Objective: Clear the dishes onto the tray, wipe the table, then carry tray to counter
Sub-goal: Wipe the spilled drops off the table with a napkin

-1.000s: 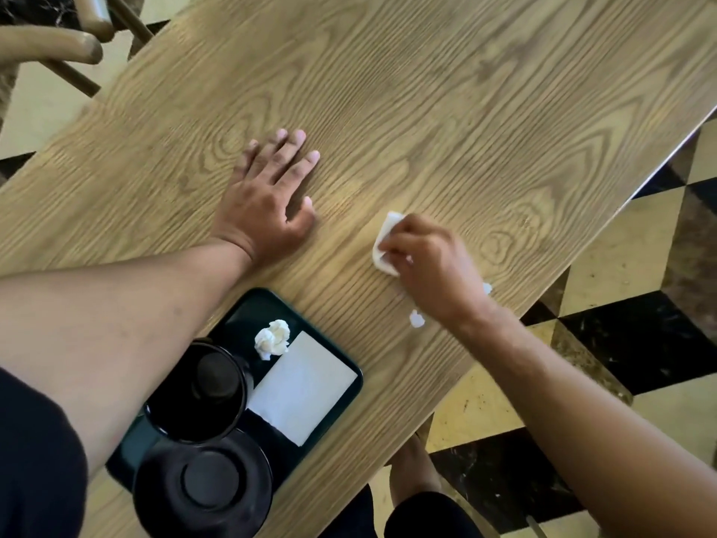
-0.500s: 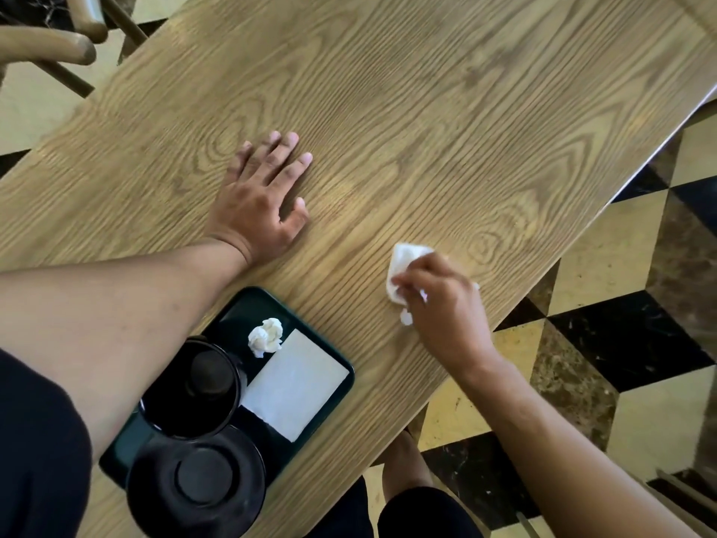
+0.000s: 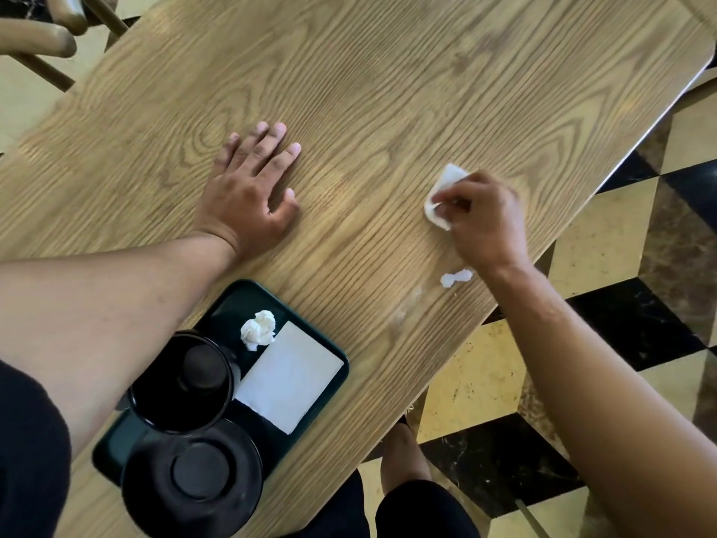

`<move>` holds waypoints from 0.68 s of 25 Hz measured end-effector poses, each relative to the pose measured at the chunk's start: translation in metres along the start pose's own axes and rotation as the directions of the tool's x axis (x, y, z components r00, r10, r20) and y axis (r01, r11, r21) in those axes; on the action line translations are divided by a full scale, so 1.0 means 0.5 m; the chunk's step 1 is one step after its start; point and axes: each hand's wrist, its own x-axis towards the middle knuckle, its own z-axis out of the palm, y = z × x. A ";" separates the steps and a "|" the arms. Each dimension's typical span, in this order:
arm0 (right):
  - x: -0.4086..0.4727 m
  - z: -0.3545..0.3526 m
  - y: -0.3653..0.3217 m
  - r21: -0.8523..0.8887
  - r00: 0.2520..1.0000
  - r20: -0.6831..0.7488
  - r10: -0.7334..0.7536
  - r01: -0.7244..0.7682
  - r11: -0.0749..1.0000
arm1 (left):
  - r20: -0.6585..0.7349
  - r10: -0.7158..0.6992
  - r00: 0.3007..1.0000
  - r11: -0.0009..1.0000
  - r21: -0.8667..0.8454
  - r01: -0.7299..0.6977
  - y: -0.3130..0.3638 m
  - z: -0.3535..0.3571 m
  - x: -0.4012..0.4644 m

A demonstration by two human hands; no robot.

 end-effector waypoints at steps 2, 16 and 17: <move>0.012 -0.023 0.032 0.002 0.984 -0.084 0.155 -0.156 0.988 | 0.003 -0.001 1.000 1.000 -0.007 0.001 -0.001 0.000 0.001; -0.213 0.052 -0.007 0.011 0.959 0.144 -0.243 0.244 0.970 | -0.003 0.006 1.000 1.000 0.009 -0.006 0.001 -0.002 -0.002; -0.169 0.035 0.013 -0.021 0.983 0.071 -0.168 0.170 0.985 | 0.003 0.003 1.000 1.000 0.004 -0.003 0.000 -0.003 -0.002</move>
